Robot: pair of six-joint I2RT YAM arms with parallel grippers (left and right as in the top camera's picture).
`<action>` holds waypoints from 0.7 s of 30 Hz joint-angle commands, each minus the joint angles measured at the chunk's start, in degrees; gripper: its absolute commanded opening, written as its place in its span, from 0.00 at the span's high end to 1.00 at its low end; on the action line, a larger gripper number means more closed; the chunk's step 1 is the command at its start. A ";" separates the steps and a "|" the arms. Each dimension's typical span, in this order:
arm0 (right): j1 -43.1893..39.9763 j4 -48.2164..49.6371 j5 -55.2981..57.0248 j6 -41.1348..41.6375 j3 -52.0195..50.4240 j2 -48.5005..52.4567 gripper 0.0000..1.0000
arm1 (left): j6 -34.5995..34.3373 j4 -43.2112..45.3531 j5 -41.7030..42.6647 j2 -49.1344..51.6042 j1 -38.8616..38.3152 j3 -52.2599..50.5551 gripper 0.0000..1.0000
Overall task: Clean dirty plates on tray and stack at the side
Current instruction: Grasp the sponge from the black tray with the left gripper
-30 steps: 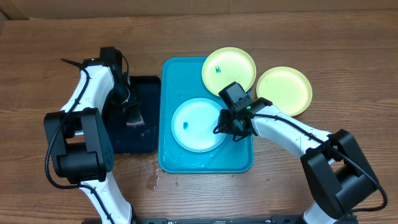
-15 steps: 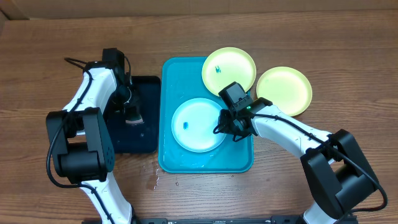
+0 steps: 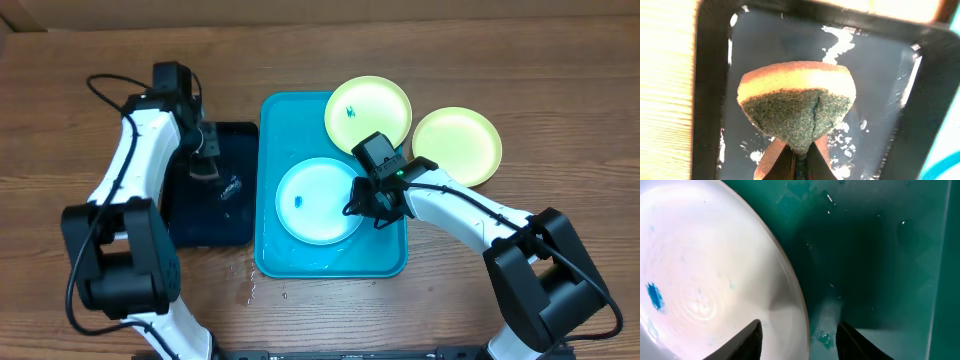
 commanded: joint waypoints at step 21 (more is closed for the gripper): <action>0.33 -1.70 -0.59 2.16 -0.42 -1.29 0.49 | 0.87 8.09 3.74 4.76 -0.22 -5.01 0.96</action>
